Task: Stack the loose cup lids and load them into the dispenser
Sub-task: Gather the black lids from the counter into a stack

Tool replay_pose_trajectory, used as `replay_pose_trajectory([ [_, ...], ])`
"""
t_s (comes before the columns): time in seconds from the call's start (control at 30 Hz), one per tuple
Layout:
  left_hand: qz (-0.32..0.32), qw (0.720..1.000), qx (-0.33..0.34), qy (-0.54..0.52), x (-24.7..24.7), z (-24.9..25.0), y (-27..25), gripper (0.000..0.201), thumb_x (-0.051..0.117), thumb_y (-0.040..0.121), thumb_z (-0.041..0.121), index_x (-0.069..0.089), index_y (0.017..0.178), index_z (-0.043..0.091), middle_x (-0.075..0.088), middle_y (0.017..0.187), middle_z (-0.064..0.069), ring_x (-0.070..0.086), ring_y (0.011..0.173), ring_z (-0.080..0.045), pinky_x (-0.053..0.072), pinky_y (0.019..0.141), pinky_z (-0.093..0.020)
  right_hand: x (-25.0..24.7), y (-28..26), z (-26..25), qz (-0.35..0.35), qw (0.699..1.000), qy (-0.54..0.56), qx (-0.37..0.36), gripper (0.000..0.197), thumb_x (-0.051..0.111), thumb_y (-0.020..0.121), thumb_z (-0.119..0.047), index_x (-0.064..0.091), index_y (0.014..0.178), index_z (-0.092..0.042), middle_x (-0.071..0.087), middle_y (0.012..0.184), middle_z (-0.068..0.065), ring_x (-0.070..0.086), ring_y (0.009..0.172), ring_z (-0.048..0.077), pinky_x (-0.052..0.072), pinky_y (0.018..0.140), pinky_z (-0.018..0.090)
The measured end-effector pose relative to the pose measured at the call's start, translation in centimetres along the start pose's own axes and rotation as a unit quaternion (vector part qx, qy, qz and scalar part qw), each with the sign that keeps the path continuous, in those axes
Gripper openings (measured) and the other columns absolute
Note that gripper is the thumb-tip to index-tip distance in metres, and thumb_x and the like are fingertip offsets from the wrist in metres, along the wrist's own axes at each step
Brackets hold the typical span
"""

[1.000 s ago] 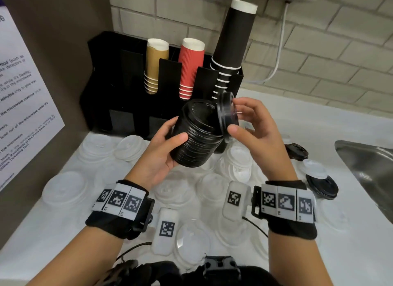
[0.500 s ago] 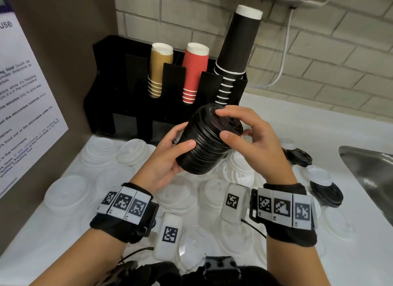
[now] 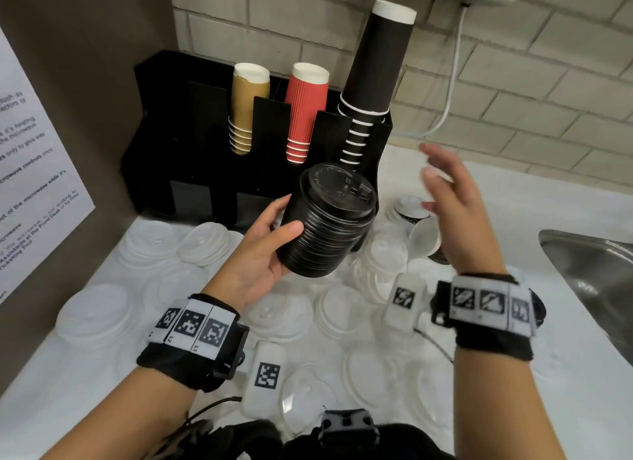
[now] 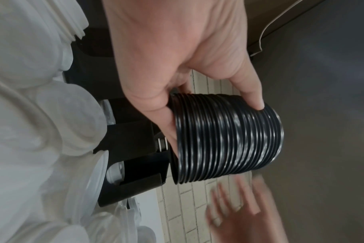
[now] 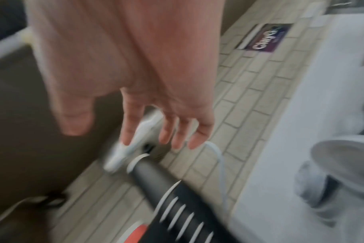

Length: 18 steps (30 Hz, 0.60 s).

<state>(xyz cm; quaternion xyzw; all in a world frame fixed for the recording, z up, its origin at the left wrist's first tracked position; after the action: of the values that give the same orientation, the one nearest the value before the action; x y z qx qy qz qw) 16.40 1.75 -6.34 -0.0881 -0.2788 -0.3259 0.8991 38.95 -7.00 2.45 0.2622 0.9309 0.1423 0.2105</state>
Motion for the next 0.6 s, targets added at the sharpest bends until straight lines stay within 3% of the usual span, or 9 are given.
replay_pose_trajectory([
  [0.07, 0.009, 1.000, 0.006, -0.011, -0.2, 0.2, 0.0, 0.059, 0.060, 0.079, 0.020, 0.048, 0.137, 0.020, 0.067, 0.115, 0.001, 0.067, 0.103, -0.013, 0.058, 0.076, -0.029, -3.0, 2.6, 3.2, 0.104, 0.987, -0.051, 0.113, 0.030, 0.051, 0.090, -0.032, 0.059, 0.118, -0.040, 0.052, 0.133, 0.001, 0.053, 0.108, 0.009, 0.047, 0.087, 0.027],
  [0.1, 0.011, 1.000, 0.010, -0.013, -0.3, 0.3, 0.1, 0.060, 0.059, 0.079, 0.021, 0.047, 0.137, 0.019, 0.067, 0.114, 0.001, 0.067, 0.103, -0.013, 0.058, 0.076, -0.029, -4.4, 3.8, 4.9, 0.114, 0.970, -0.110, 0.185, 0.032, 0.049, 0.092, -0.023, 0.060, 0.121, -0.029, 0.051, 0.135, 0.008, 0.054, 0.109, 0.018, 0.047, 0.091, 0.034],
  [0.17, 0.014, 1.000, 0.014, -0.013, -0.4, 0.4, 0.1, 0.063, 0.059, 0.079, 0.021, 0.045, 0.141, 0.018, 0.068, 0.114, 0.001, 0.067, 0.104, -0.014, 0.057, 0.076, -0.028, -6.3, 5.6, 8.1, 0.051, 0.924, -0.229, 0.303, 0.031, 0.044, 0.094, -0.012, 0.058, 0.121, -0.005, 0.051, 0.134, 0.020, 0.052, 0.115, 0.035, 0.045, 0.096, 0.044],
  [0.23, 0.015, 1.000, 0.017, -0.012, -0.4, 0.5, 0.1, 0.068, 0.062, 0.078, 0.022, 0.043, 0.143, 0.017, 0.068, 0.115, 0.001, 0.067, 0.106, -0.015, 0.057, 0.077, -0.029, -6.7, 6.1, 10.2, -0.029, 0.875, -0.311, 0.369, 0.021, 0.045, 0.097, -0.013, 0.058, 0.105, 0.002, 0.056, 0.123, 0.025, 0.055, 0.107, 0.037, 0.045, 0.089, 0.043],
  [0.3, 0.014, 1.000, 0.019, -0.007, -0.4, 0.5, 0.2, 0.072, 0.064, 0.075, 0.024, 0.043, 0.144, 0.018, 0.067, 0.117, 0.001, 0.066, 0.108, -0.015, 0.057, 0.078, -0.030, -6.4, 6.1, 11.4, -0.083, 0.851, -0.348, 0.385, 0.023, 0.050, 0.095, -0.022, 0.058, 0.088, -0.002, 0.062, 0.104, 0.021, 0.056, 0.091, 0.032, 0.042, 0.080, 0.037],
  [0.37, 0.016, 1.000, 0.021, -0.004, -0.4, 0.5, 0.2, 0.072, 0.065, 0.075, 0.025, 0.043, 0.144, 0.018, 0.067, 0.117, 0.001, 0.066, 0.107, -0.015, 0.057, 0.078, -0.030, -6.1, 6.3, 12.3, -0.124, 0.846, -0.361, 0.372, 0.028, 0.056, 0.088, -0.031, 0.064, 0.086, -0.005, 0.065, 0.096, 0.015, 0.059, 0.090, 0.031, 0.047, 0.084, 0.036],
  [0.43, 0.018, 1.000, 0.020, -0.002, -0.4, 0.5, 0.2, 0.073, 0.066, 0.074, 0.025, 0.043, 0.143, 0.018, 0.067, 0.117, 0.001, 0.067, 0.106, -0.015, 0.057, 0.078, -0.029, -6.0, 6.9, 12.9, -0.140, 0.839, -0.371, 0.372, 0.032, 0.055, 0.089, -0.034, 0.068, 0.097, -0.006, 0.066, 0.104, 0.016, 0.061, 0.098, 0.032, 0.048, 0.092, 0.040],
  [0.53, 0.015, 1.000, 0.021, 0.005, -0.4, 0.3, 0.1, 0.065, 0.062, 0.077, 0.023, 0.046, 0.140, 0.019, 0.068, 0.114, 0.001, 0.068, 0.104, -0.014, 0.058, 0.077, -0.029, -6.1, 7.9, 13.8, -0.158, 0.807, -0.450, 0.350, 0.029, 0.055, 0.091, -0.032, 0.062, 0.098, -0.004, 0.065, 0.112, 0.017, 0.059, 0.093, 0.030, 0.044, 0.081, 0.034],
  [0.6, 0.015, 1.000, 0.019, 0.007, -0.4, 0.2, 0.1, 0.062, 0.060, 0.078, 0.022, 0.047, 0.139, 0.020, 0.070, 0.110, 0.003, 0.068, 0.102, -0.013, 0.058, 0.076, -0.029, -6.4, 8.2, 14.9, -0.161, 0.798, -0.465, 0.348, 0.040, 0.061, 0.086, -0.038, 0.059, 0.112, -0.008, 0.061, 0.123, 0.014, 0.058, 0.104, 0.032, 0.043, 0.085, 0.034],
])
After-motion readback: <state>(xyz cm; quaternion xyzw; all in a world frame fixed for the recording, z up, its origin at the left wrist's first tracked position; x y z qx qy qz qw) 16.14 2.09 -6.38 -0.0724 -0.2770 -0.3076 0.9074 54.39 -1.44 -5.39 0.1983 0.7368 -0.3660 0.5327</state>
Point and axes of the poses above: each hand's wrist, its own y-axis towards the middle knuckle, its own x-axis out of the palm, z = x × y, the point moved 1 cm from there along y, towards the middle knuckle
